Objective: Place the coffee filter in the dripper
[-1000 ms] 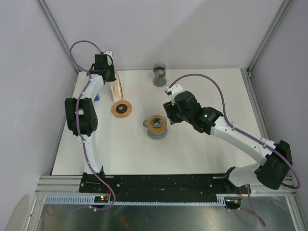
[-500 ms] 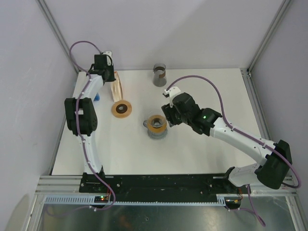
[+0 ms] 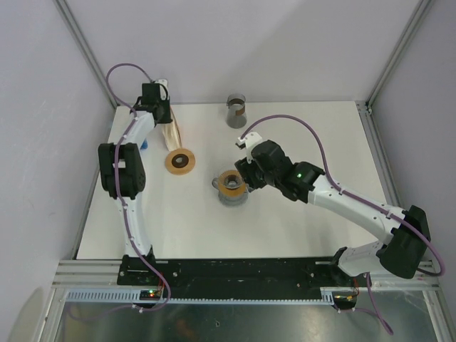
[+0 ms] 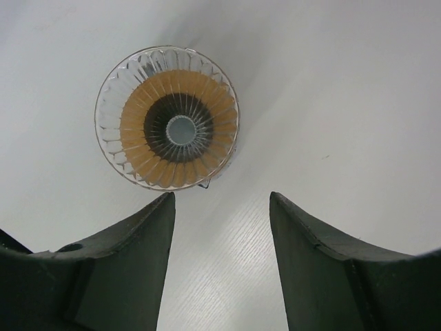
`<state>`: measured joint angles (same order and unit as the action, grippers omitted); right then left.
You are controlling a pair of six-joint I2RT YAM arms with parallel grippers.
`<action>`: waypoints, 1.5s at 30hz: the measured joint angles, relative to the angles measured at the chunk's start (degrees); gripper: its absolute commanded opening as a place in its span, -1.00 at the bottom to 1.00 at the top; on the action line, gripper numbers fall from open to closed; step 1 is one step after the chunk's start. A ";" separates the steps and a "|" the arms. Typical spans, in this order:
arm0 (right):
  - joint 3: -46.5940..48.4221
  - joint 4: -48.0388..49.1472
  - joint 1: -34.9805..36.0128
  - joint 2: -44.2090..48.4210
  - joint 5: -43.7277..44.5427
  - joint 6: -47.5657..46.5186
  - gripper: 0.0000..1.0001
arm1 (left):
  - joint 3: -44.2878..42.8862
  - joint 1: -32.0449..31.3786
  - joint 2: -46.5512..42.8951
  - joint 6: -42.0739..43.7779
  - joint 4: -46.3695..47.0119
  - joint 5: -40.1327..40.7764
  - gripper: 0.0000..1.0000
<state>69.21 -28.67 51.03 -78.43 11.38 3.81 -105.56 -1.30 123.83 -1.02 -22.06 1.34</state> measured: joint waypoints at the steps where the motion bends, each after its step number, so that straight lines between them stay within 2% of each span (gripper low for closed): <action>1: 0.00 0.00 0.07 0.00 -0.09 -0.02 0.24 | -0.07 0.00 0.39 0.00 0.07 0.00 -0.43; 6: 0.00 -0.24 0.28 0.00 -0.28 -0.04 0.24 | -0.15 0.00 1.84 0.02 -0.02 -0.02 -0.59; 10: 0.00 -0.24 0.28 -0.04 -0.28 -0.04 0.24 | -0.17 0.00 1.92 0.07 -0.17 -0.04 -0.90; 12: 0.00 -0.22 0.31 -0.13 -0.31 -0.04 0.24 | -0.17 0.00 1.92 0.09 -0.22 -0.07 -0.97; 20: 0.00 -0.22 0.63 -0.59 -0.31 -0.04 0.24 | 0.24 0.07 0.96 0.11 -0.33 -0.42 -0.99; 33: 0.00 -0.22 1.57 -0.59 -0.24 -0.04 0.25 | 4.44 0.74 -9.38 0.11 0.09 -3.32 -1.00; 45: 0.00 -0.09 2.51 -0.02 -0.20 -0.04 0.25 | 8.24 0.74 -13.33 0.13 -0.20 -4.70 -0.99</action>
<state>69.21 -28.75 53.54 -78.46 11.18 3.77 -97.32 -0.56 110.50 -0.89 -22.26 -3.36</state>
